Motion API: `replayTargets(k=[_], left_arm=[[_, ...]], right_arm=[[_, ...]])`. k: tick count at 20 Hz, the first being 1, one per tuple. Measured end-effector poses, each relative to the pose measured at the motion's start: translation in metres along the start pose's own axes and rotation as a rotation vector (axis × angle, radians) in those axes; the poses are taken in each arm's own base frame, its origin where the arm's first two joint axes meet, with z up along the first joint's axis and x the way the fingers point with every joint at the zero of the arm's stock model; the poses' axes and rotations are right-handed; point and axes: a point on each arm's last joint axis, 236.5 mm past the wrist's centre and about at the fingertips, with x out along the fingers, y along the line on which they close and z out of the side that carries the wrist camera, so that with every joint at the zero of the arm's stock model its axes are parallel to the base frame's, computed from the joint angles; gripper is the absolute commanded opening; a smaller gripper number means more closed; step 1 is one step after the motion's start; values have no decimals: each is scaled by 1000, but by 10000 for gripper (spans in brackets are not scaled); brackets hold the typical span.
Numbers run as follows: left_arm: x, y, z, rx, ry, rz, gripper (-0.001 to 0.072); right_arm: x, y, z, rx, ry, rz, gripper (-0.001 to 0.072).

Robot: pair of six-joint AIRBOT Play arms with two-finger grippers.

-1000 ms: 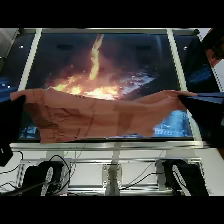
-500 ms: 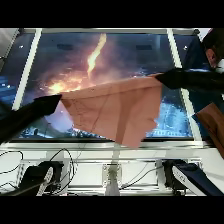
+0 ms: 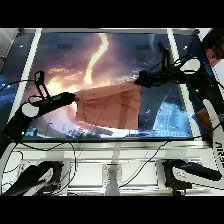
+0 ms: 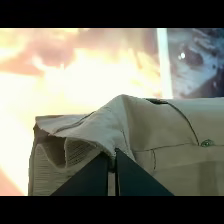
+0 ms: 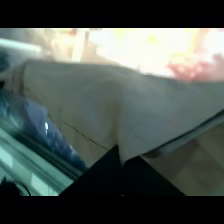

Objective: Fold the clothes and pants, and hang the long-sleeved shirts on hangers.

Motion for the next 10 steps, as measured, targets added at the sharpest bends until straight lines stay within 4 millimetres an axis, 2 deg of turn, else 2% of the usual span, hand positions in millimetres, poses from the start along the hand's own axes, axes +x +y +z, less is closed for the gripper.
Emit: replayTargets(k=[2,6,10], left_arm=[[0,0,-12,31,62,1,22],[-9,6,-49,144,254,22,22],[-19,8,-62,196,345,34,23]], right_arm=[[1,-6,-28,-9,124,-22,6],[-11,-13,-82,-10,357,-55,6],[-20,-12,-109,-4,373,-99,6]])
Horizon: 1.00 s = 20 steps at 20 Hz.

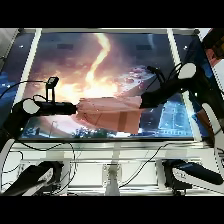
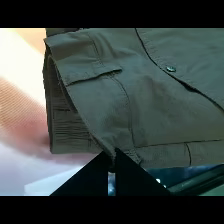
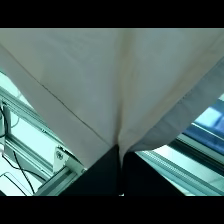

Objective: Fold the clothes and pants, and hang the long-sleeved shirts on hangers.

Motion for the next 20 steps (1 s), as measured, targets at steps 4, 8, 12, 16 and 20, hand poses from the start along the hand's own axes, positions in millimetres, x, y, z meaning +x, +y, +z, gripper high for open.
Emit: replayTargets(k=[4,8,12,16,20], left_arm=[[2,2,-8,10,44,6,24],[16,11,-10,-4,74,18,25],[33,19,-19,-24,127,24,54],[46,24,-22,-35,143,30,697],[43,19,-13,-38,121,19,697]], right_arm=[[22,-14,-24,96,-74,-28,6],[67,-31,-54,244,-120,-19,7],[109,-37,-78,330,-126,-9,11],[124,-33,-76,329,-181,-2,585],[119,-26,-73,281,-180,-11,574]])
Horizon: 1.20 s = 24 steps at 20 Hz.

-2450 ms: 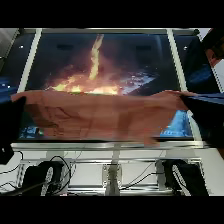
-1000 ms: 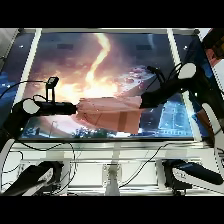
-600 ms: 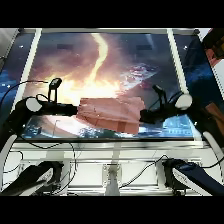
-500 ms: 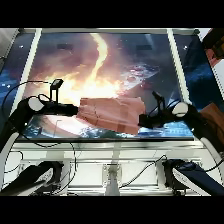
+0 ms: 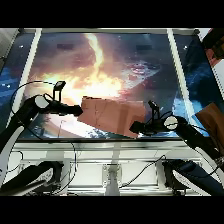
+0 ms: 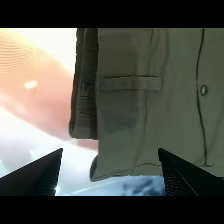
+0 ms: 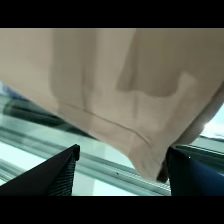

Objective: Fold the clothes and pants, and hang the long-sleeved shirts on hangers.

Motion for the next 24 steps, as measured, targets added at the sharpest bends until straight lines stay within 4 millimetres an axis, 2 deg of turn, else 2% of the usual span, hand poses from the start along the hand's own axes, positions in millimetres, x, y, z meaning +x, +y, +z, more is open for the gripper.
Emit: replayTargets(k=[3,5,7,10,11,13,17,22,24], left_arm=[[-19,-4,21,36,-67,13,696],[-37,-7,37,75,-126,32,694],[-57,-10,49,108,-181,52,693],[-78,-14,58,140,-239,68,692],[-82,-15,59,146,-252,71,692],[-87,-17,61,152,-265,74,693],[-91,-18,63,159,-277,78,692],[-92,-18,63,160,-280,79,692],[-92,-18,63,160,-280,79,692]], right_arm=[[-21,-2,22,-58,-33,-45,573],[-43,-14,44,-66,-70,-97,572],[-67,-37,63,-43,-106,-156,510],[-82,-74,72,13,-122,-202,510],[-80,-84,68,30,-114,-197,511],[-69,-89,65,54,-126,-143,512],[-40,-87,68,103,-154,-21,545],[-3,-78,64,154,-82,118,545],[9,-70,64,180,-54,184,580]])
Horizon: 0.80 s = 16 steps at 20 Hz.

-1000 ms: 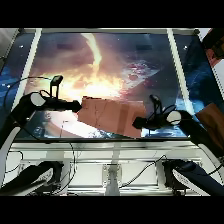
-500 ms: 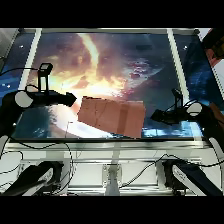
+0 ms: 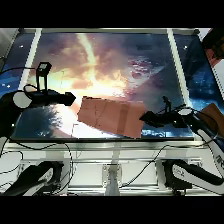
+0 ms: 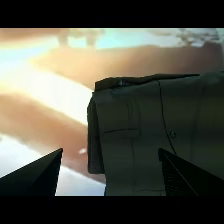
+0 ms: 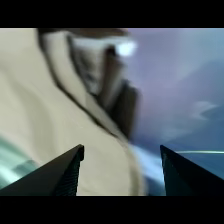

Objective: Fold the clothes and pants, and hang the long-sleeved shirts on hangers.

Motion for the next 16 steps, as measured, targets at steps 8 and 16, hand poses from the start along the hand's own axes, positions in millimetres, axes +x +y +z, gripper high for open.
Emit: replayTargets(k=[8,16], left_arm=[[0,0,0,0,-1,1,692],[0,0,0,0,0,1,692]], right_arm=[[37,23,0,9,72,82,576],[55,33,21,-72,-12,-15,7]])
